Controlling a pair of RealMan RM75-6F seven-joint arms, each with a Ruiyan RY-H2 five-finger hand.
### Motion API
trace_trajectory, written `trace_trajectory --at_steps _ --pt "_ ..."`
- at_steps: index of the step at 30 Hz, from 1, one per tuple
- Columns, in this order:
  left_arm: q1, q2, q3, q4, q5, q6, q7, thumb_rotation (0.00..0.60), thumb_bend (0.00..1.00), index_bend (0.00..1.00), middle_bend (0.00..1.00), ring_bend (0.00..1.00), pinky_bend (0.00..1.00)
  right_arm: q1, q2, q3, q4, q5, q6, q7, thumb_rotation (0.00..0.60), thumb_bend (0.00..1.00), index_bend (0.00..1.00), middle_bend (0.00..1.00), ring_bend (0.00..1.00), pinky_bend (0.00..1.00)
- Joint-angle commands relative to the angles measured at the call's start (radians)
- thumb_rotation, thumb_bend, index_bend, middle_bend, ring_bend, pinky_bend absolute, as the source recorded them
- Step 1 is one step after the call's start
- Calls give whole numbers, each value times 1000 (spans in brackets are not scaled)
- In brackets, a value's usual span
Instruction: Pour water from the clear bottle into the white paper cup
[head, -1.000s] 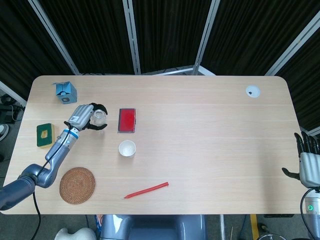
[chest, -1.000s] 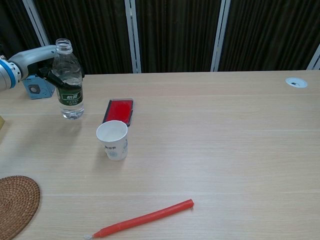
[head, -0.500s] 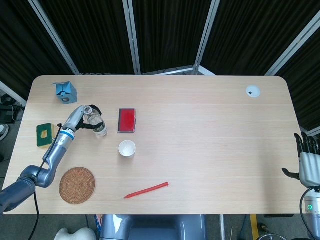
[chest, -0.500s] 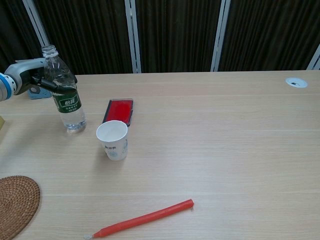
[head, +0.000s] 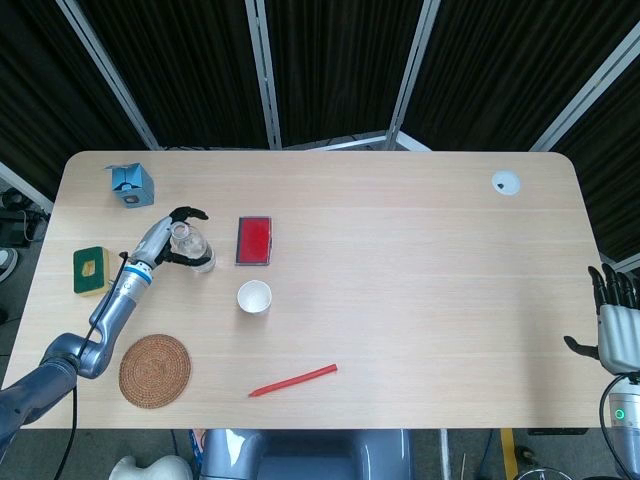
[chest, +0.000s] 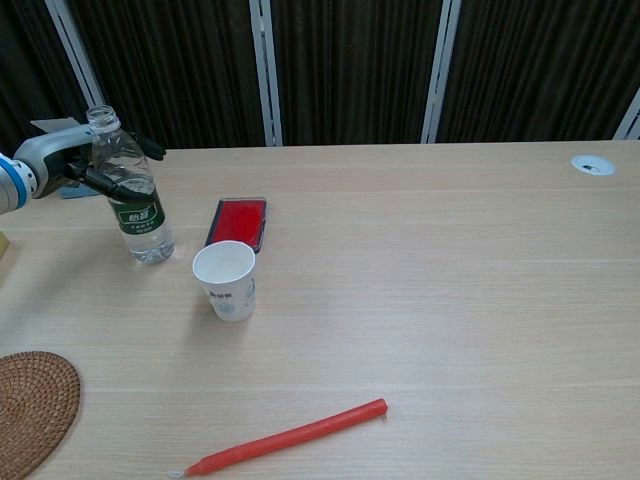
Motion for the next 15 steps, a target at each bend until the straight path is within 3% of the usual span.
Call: trace_trajectory --at_steps 1,9,15 --pt "5 11 11 -4 12 7 -19 600 1 181 109 4 135 0 1 -1 -1 -1 0 1 600 0 0 0 0 0" --pt "29 77 24 -50 31 53 -32 600 0 92 7 0 36 -3 5 -5 -11 -12 4 5 600 0 0 0 0 0" --pt "59 149 38 -113 45 100 -12 600 0 17 0 0 0 -4 9 -10 -22 -23 8 5 600 0 0 0 0 0"
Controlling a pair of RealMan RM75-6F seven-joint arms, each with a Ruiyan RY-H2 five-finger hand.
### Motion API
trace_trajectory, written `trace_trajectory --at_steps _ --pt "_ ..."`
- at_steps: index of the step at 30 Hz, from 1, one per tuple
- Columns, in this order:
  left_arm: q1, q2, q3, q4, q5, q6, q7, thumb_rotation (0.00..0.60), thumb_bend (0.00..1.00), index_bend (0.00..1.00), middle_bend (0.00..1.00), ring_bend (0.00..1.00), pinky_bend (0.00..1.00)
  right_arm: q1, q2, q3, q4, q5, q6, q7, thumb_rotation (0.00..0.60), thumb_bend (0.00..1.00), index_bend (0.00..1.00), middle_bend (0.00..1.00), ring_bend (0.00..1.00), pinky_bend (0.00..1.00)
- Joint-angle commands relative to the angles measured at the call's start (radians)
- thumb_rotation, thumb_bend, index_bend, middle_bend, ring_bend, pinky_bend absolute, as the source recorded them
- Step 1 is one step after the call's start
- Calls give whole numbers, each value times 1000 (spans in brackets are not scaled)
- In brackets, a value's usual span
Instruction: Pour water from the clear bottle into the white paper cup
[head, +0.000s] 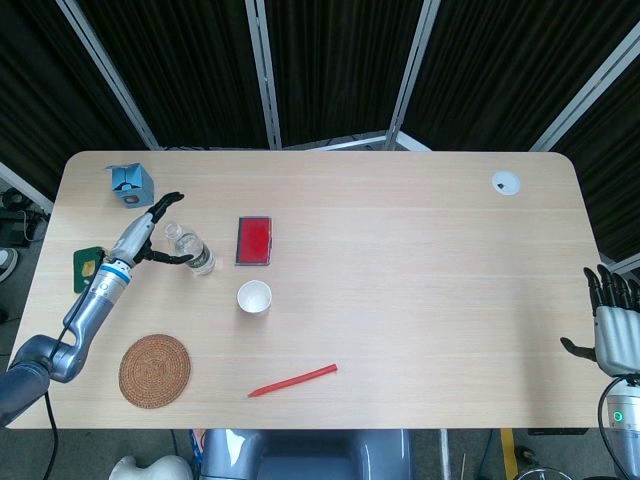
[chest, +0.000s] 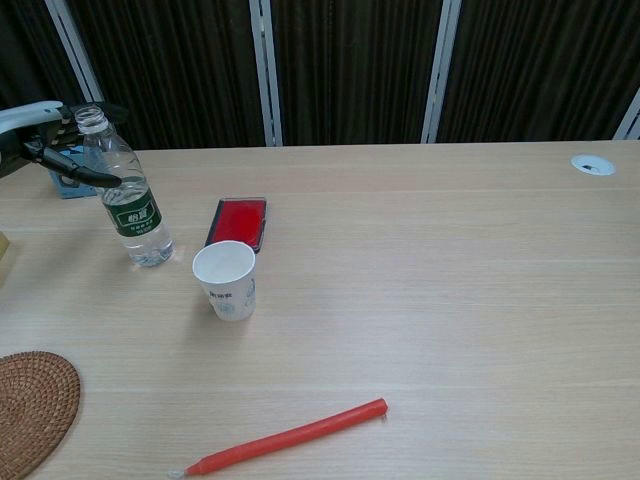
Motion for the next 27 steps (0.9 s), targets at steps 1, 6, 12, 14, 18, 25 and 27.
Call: trace_trajectory --at_steps 1,6,12,14,18,25,27 --pt "23 44 10 -48 8 27 9 600 0 8 0 0 0 -1 2 -2 -6 -6 3 0 600 0 0 0 0 0" --pt "77 134 28 -128 26 108 -2 600 0 0 0 0 0 -2 5 -10 -24 -25 10 -5 600 0 0 0 0 0" --pt "138 235 33 -205 47 233 52 600 0 0 0 0 0 -6 14 -16 -45 -45 21 -1 600 0 0 0 0 0" --pt "174 262 19 -231 27 295 173 600 0 0 0 0 0 -8 18 -19 -52 -54 24 3 600 0 0 0 0 0" --pt "253 312 -17 -371 -63 384 458 600 0 0 0 0 0 -8 25 -23 -60 -70 27 18 600 0 0 0 0 0" --pt "376 383 4 -669 -142 517 912 600 20 0 0 0 0 -6 25 -24 -48 -92 32 39 600 0 0 0 0 0" --pt "413 383 28 -724 -148 548 1006 600 41 0 0 0 0 -7 27 -23 -49 -103 41 48 600 0 0 0 0 0"
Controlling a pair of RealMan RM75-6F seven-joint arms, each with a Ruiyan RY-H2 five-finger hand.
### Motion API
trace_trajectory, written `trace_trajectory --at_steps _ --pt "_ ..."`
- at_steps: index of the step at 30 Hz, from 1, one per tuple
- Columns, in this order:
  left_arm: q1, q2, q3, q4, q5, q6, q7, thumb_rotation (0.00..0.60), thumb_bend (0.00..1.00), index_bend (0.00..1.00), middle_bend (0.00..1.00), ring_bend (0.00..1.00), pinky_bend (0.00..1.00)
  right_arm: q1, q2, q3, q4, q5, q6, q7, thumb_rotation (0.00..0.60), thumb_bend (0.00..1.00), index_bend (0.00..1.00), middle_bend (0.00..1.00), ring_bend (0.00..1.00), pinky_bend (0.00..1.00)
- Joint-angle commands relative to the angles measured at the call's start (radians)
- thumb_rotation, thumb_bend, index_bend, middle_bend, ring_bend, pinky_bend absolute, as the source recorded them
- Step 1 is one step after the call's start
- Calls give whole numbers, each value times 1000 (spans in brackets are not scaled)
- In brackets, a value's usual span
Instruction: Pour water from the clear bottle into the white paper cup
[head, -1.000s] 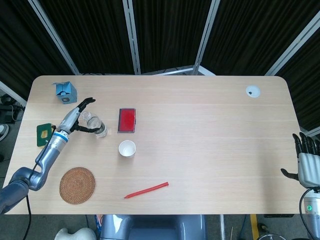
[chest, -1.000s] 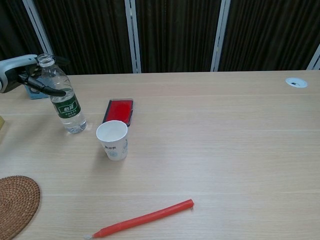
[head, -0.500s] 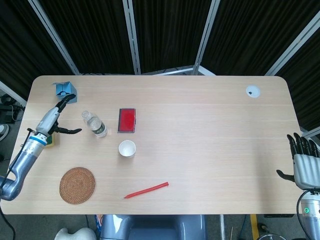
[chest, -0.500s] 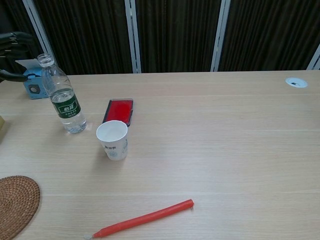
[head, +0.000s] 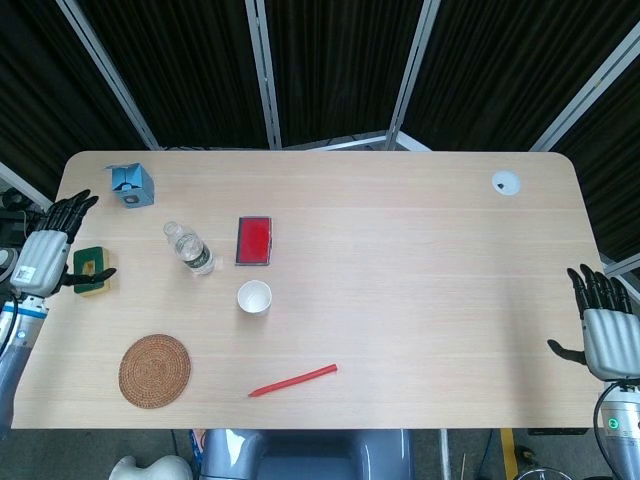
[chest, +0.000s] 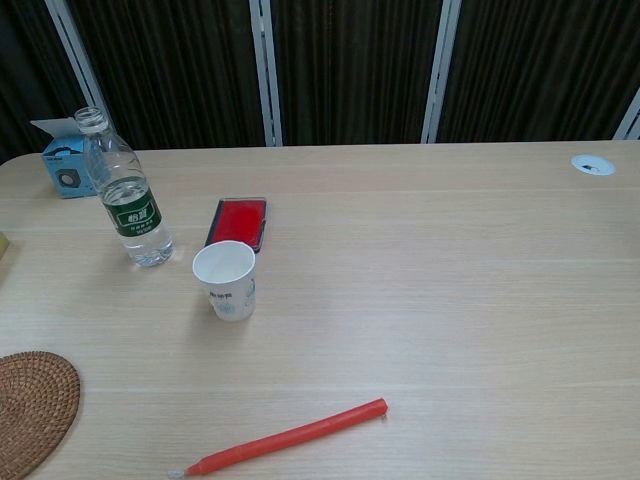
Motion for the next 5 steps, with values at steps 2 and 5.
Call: trace_trajectory --at_steps 2,5 --pt "158 33 37 -247 -60 181 361 600 43 0 0 0 0 -3 6 -1 -1 -26 19 16 600 0 0 0 0 0" --pt "178 18 43 -255 -47 210 390 600 42 0 0 0 0 -5 7 -3 -2 -39 27 24 600 0 0 0 0 0"
